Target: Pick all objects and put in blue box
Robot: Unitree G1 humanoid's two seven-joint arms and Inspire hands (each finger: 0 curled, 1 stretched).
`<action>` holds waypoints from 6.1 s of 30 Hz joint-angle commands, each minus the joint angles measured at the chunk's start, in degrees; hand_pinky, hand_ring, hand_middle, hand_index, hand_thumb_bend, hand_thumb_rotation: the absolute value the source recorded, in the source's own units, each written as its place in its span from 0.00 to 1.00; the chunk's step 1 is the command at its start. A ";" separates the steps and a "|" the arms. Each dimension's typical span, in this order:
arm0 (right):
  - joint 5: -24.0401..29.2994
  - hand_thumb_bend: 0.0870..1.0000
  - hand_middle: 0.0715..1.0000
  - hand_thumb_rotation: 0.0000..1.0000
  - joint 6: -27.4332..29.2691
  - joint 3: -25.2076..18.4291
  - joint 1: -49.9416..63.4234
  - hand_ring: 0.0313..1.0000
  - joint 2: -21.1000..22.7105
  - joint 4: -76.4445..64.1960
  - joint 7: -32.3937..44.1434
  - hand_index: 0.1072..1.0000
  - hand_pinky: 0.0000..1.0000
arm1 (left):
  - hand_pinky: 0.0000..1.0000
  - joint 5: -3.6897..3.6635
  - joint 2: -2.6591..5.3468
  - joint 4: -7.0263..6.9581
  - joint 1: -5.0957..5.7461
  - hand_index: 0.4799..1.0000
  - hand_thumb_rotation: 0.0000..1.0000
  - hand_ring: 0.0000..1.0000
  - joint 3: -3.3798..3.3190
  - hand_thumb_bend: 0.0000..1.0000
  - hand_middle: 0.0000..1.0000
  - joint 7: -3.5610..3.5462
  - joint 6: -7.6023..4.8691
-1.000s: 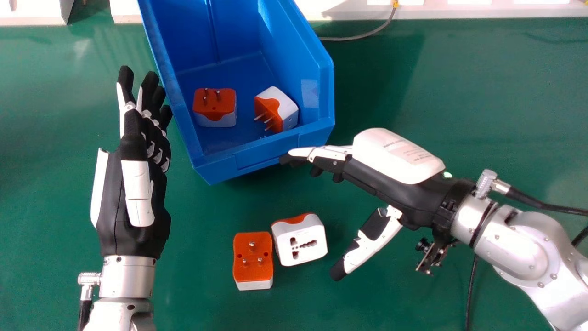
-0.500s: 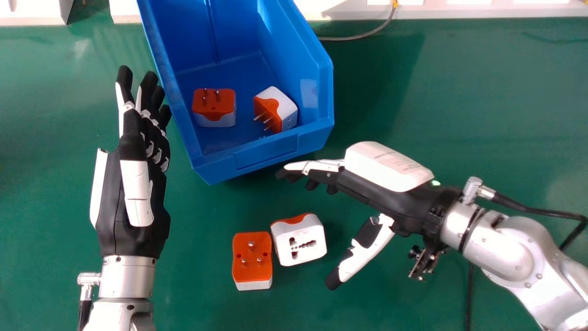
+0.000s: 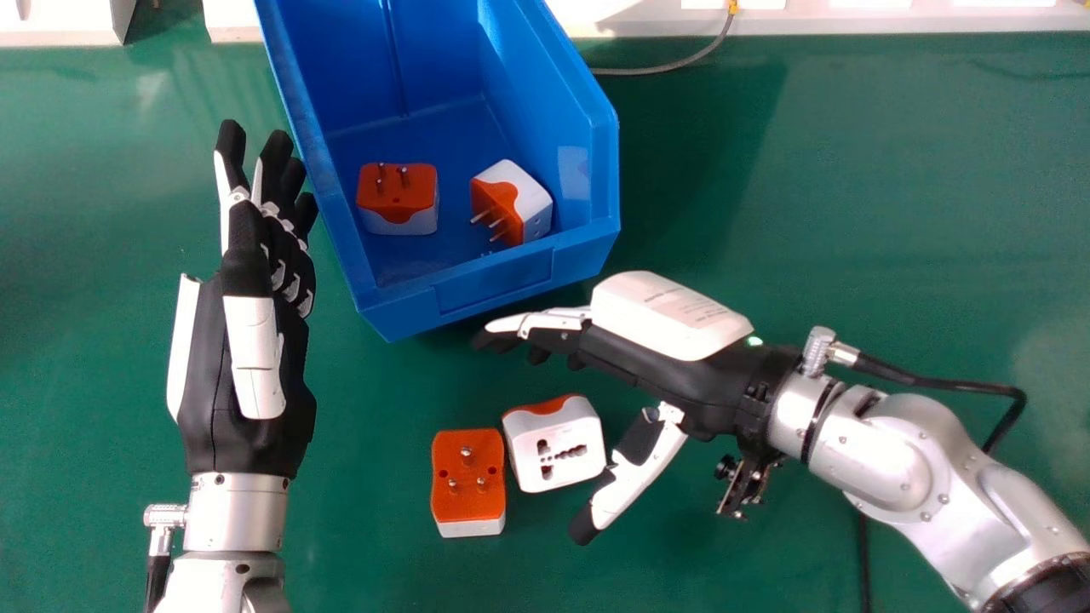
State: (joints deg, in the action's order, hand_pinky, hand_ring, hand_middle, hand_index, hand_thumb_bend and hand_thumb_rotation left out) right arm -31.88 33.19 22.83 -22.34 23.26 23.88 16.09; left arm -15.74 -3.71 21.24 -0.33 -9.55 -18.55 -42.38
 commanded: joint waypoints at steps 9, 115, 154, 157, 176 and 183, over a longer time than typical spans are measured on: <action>-3.07 1.00 0.80 0.29 3.38 2.11 -3.90 0.73 -1.37 5.39 -5.01 0.82 0.61 | 1.00 0.37 -0.12 -1.24 -0.11 1.00 1.00 1.00 0.10 0.87 1.00 -0.31 -1.45; -7.04 1.00 0.79 0.23 7.47 10.53 -15.92 0.72 -6.95 34.35 -15.14 0.80 0.61 | 1.00 0.37 -0.04 -1.43 -0.02 1.00 1.00 1.00 0.08 0.88 1.00 -0.24 -1.28; -9.37 0.53 0.43 0.02 11.29 10.29 -16.61 0.35 -6.41 36.25 -25.23 0.48 0.32 | 1.00 0.17 -0.22 -1.09 -0.37 1.00 1.00 1.00 0.15 0.88 1.00 -0.70 -1.18; -9.33 0.52 0.42 0.02 11.25 10.12 -16.81 0.34 -6.02 35.86 -25.18 0.48 0.32 | 1.00 0.02 -0.19 -0.76 -0.56 1.00 1.00 1.00 0.14 0.88 1.00 -0.81 -1.20; 0.00 0.48 0.40 0.00 12.34 2.61 -15.48 0.30 -1.76 24.28 -14.49 0.45 0.28 | 1.00 0.37 0.13 -0.41 -1.23 1.00 1.00 1.00 0.38 0.88 1.00 -0.38 -1.10; 2.07 0.48 0.39 0.00 10.85 0.20 -15.53 0.31 -1.10 19.85 -11.11 0.46 0.28 | 1.00 0.65 0.02 -0.92 -1.05 1.00 1.00 1.00 0.32 0.88 1.00 -0.07 -1.03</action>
State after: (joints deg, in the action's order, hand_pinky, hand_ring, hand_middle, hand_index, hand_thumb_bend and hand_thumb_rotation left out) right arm -31.62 44.10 24.30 -37.41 21.50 46.03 4.10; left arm -15.73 -3.71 21.26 -0.66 -9.46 -18.56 -42.46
